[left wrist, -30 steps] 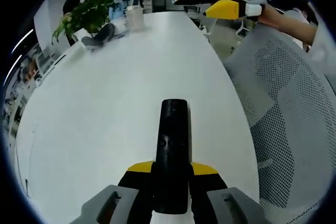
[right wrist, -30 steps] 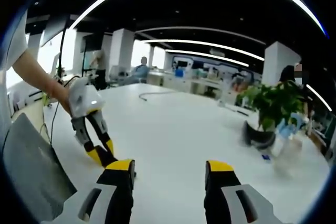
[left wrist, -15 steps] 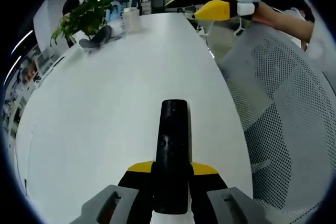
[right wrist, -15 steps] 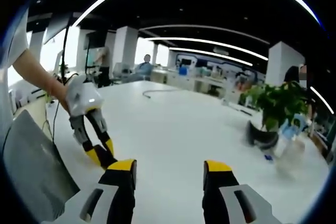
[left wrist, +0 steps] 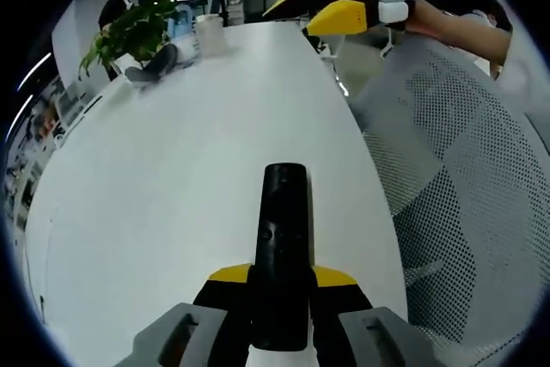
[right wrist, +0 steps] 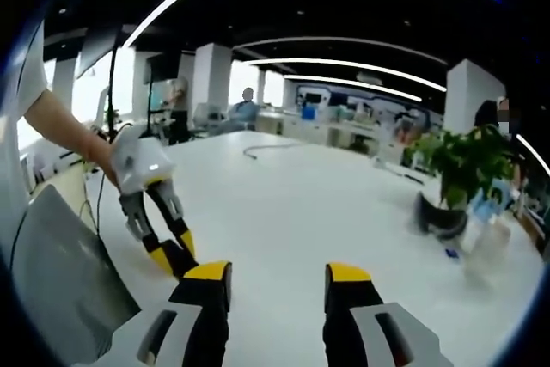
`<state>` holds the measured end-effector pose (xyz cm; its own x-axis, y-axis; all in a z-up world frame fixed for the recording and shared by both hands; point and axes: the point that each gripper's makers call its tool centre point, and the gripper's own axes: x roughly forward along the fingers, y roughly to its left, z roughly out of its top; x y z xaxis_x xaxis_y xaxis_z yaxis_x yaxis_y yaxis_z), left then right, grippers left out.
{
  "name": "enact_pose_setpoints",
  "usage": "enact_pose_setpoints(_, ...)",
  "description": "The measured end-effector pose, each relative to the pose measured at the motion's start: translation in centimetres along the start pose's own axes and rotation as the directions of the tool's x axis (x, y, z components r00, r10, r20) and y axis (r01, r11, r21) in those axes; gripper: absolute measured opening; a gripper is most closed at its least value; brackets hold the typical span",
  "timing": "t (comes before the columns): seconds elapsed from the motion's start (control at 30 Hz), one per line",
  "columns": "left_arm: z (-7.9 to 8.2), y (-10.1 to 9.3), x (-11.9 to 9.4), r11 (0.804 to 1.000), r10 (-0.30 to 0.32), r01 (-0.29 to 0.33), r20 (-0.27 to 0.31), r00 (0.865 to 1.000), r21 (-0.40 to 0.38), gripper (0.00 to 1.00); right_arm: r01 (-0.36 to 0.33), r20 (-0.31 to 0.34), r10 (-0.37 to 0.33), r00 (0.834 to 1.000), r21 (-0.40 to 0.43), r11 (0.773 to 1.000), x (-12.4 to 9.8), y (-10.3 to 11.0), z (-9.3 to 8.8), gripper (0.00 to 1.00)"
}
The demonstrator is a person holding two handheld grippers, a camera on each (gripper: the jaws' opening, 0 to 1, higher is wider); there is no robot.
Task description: Press the specified remote control buttons in sequence, fully releasing each button before pressing the next.
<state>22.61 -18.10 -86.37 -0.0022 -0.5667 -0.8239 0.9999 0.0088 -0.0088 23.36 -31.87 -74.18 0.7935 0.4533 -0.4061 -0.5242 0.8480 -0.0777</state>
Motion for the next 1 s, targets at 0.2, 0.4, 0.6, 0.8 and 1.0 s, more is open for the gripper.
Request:
enact_pose_setpoints(0.2, 0.1, -0.5, 0.1, 1.0, -0.006, 0.006, 0.006, 1.0, 0.012, 0.24, -0.02, -0.013, 0.02, 1.0, 0.007, 1.0, 0.1, 0.3, -0.2, 0.36)
enact_pose_setpoints(0.4, 0.2, -1.0, 0.1, 1.0, -0.009, 0.009, 0.014, 1.0, 0.012, 0.24, -0.041, -0.032, 0.041, 0.999, -0.003, 0.999, 0.3, 0.7, -0.5, 0.32)
enact_pose_setpoints(0.6, 0.4, -1.6, 0.2, 1.0, -0.01, 0.011, 0.031, 0.999, -0.011, 0.24, -0.063, -0.044, 0.063, 0.997, -0.004, 0.998, 0.4, 1.2, -0.7, 0.29)
enact_pose_setpoints(0.8, 1.6, -4.6, 0.8, 0.997, -0.075, 0.076, 0.095, 0.993, -0.009, 0.24, -0.092, -0.065, 0.09, 0.994, -0.018, 0.996, 0.5, 1.8, -1.0, 0.23)
enact_pose_setpoints(1.0, 1.7, -4.8, 1.1, 1.0, -0.009, 0.008, 0.073, 0.997, 0.012, 0.24, -0.097, -0.074, 0.095, 0.993, -0.032, 0.995, 0.5, 1.9, -1.1, 0.22)
